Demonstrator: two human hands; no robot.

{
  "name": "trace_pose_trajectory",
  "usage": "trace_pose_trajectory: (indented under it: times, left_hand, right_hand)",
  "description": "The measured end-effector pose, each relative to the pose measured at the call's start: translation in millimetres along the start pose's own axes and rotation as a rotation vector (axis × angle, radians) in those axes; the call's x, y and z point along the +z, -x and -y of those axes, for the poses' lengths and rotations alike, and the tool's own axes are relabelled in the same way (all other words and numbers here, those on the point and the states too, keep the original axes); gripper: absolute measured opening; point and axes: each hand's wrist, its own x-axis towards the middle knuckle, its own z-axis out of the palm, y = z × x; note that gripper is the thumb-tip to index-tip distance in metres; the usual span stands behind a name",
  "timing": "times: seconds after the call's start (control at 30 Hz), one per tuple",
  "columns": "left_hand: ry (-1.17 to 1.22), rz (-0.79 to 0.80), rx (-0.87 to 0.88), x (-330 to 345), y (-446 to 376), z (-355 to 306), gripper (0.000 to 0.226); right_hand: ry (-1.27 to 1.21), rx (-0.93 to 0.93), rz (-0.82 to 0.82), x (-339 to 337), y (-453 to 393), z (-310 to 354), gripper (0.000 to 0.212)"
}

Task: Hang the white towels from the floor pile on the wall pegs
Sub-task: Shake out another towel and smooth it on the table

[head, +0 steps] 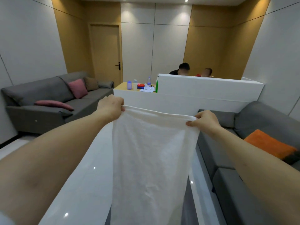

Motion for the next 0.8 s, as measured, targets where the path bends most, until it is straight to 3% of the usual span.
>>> trace_pose_trajectory:
  times: [0.23,0.4,0.57,0.8]
  left_hand:
    - [0.192,-0.172,-0.083,17,-100,23,0.011]
    - [0.286,-0.254,-0.07,25,-117,39,0.014]
    - [0.376,-0.255,-0.085,53,-81,42,0.01]
    - [0.379,-0.026,-0.161,130,61,34,0.016]
  right_hand:
    - [-0.139,0.0,-0.225,15,-101,42,0.021]
    - [-0.149,-0.104,-0.294,22,-115,54,0.015]
    - [-0.131,-0.068,-0.28,51,-83,36,0.015]
    - [-0.048,0.07,-0.051,130,29,-40,0.016]
